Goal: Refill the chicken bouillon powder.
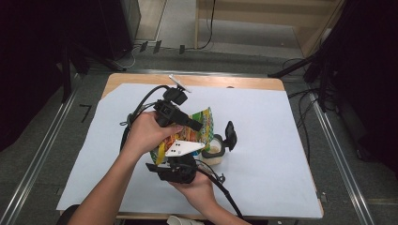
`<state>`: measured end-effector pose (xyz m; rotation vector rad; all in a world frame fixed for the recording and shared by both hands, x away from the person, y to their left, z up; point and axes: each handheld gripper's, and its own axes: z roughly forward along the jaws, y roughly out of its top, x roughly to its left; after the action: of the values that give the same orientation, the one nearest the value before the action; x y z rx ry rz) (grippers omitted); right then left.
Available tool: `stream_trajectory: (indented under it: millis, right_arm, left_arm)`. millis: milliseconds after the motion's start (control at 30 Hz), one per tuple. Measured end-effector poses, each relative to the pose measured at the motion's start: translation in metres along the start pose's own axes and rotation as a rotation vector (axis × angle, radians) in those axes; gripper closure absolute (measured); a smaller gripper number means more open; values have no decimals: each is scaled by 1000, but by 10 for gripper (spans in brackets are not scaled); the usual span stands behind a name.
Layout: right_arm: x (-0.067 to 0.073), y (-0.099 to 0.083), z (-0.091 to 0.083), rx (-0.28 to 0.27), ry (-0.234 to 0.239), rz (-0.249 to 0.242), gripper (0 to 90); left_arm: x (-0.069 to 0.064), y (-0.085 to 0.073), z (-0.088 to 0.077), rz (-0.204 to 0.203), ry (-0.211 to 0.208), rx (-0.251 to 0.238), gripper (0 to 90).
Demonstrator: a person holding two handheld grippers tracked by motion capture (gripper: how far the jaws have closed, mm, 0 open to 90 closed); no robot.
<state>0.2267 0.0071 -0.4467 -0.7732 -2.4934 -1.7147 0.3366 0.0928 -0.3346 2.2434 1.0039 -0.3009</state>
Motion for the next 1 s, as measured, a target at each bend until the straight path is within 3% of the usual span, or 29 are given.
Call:
stream_trajectory:
  millis: [600, 1000]
  right_arm:
    - [0, 4, -5, -9, 6, 15, 684]
    - [1, 2, -4, -11, 3, 19, 685]
  left_arm:
    - [7, 2, -3, -16, -6, -13, 782]
    - [-4, 1, -2, 12, 22, -9, 788]
